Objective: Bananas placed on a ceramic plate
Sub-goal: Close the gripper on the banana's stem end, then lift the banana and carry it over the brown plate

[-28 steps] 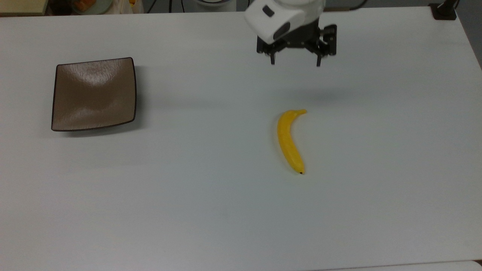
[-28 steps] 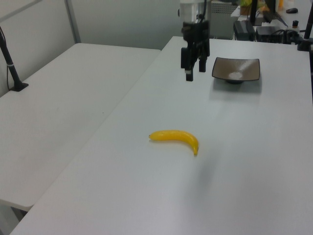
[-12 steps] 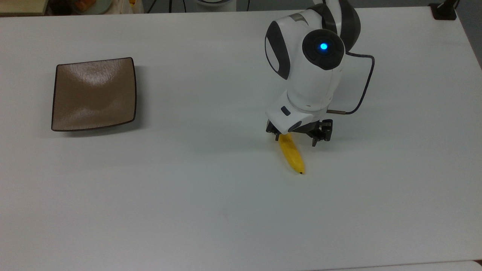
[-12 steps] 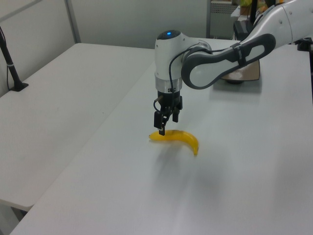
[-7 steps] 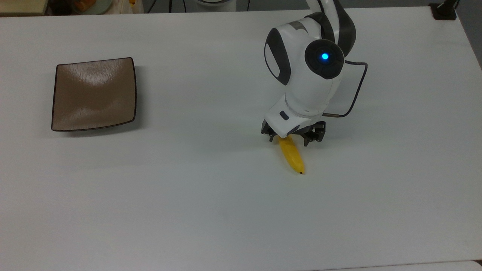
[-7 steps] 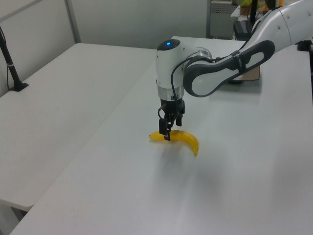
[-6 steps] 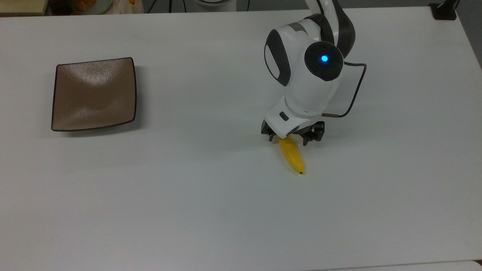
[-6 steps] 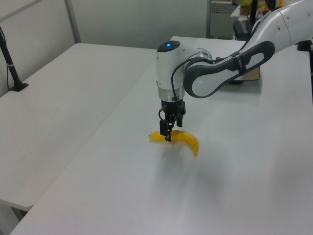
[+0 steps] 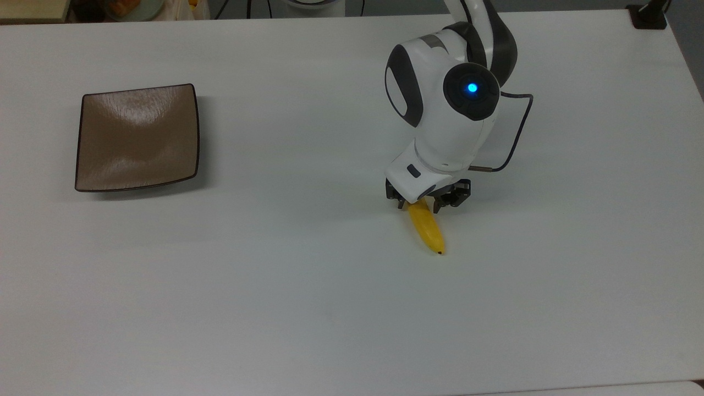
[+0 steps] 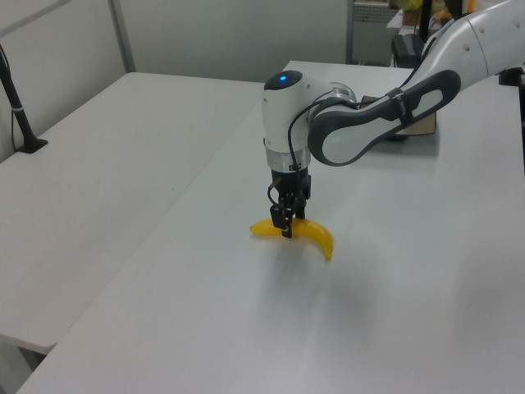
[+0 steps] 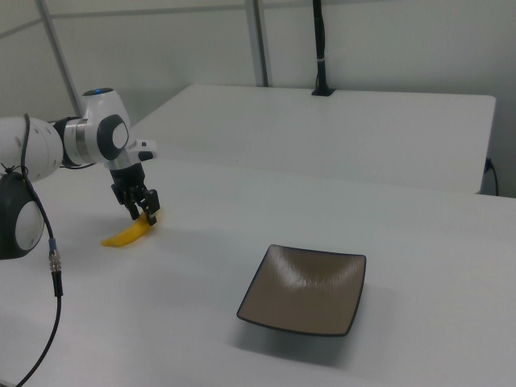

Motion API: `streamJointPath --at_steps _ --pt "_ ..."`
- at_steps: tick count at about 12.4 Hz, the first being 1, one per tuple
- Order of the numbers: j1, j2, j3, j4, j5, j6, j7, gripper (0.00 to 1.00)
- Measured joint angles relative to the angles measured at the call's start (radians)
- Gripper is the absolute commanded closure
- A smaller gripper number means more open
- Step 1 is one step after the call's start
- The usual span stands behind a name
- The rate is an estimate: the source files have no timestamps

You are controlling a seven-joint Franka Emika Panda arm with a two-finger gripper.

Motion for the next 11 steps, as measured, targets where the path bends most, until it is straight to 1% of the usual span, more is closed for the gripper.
streamJointPath --at_steps 1,2,5,7,9,10,11 --pt "0.0 0.0 0.0 0.0 0.0 0.0 0.0 0.85" --pt "0.0 0.0 0.0 0.0 0.0 0.0 0.0 1.0" --pt "-0.001 -0.003 0.0 0.001 0.0 0.0 0.0 1.0" --pt "-0.003 -0.029 0.0 0.003 0.0 0.0 -0.002 1.0" --pt "-0.014 -0.104 0.0 -0.014 0.0 -0.003 -0.033 1.0" --pt "-0.027 -0.163 0.0 -0.034 0.005 -0.022 -0.06 1.0" --pt "-0.047 -0.232 0.0 -0.051 0.028 -0.068 -0.103 1.0"
